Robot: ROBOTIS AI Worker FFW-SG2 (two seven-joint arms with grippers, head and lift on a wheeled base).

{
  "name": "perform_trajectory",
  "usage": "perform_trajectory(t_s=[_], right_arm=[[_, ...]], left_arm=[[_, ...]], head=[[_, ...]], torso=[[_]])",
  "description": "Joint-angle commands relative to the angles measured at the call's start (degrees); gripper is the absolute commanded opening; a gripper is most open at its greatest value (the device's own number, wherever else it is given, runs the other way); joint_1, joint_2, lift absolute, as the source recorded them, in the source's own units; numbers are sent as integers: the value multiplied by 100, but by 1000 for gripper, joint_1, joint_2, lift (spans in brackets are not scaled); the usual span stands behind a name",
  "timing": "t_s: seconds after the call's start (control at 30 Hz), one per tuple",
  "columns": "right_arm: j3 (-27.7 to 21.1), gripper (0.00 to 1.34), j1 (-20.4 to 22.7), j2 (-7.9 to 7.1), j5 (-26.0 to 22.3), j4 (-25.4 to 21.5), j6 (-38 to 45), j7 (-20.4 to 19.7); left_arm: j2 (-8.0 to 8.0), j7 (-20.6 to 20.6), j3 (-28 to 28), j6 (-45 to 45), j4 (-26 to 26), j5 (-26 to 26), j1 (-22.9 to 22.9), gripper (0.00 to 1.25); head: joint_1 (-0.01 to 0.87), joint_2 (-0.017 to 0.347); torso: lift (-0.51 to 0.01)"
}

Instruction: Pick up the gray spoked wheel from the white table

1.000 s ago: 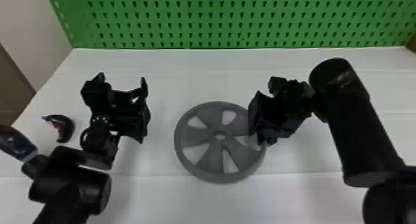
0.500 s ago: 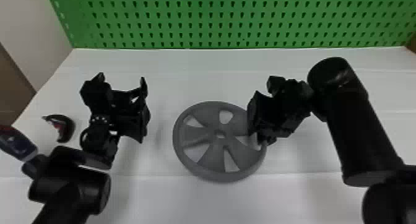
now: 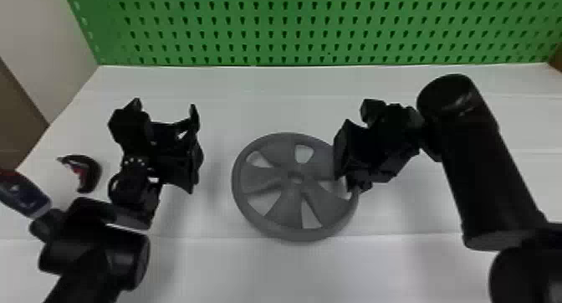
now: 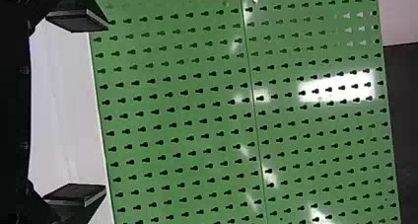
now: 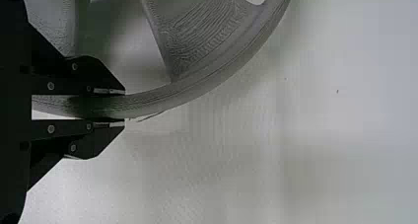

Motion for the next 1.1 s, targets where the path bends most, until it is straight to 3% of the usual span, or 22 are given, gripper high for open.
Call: perform_trajectory(t_s=[0.0,0.37,0.57,1.07], right_arm=[[-143,253,3,5,-11,-258,8,0],[-899,253,-182,5,235,-1058,8,0],[-1039,253,-226,5,130,-1427,8,0],[-1189,253,-234,5,-11,-1541,8,0]], left_arm=[[-1,-1,-8,-5,0,9,1,1124],[8,-1,0,-5,-9,9,10,1124],[8,-1,0,-5,-9,17,18,1124],[8,8,9,4,-17,26,27,1124]], head=[[806,44],[806,44],[806,44],[806,44]], torso=[[-98],[-98],[-98],[-98]])
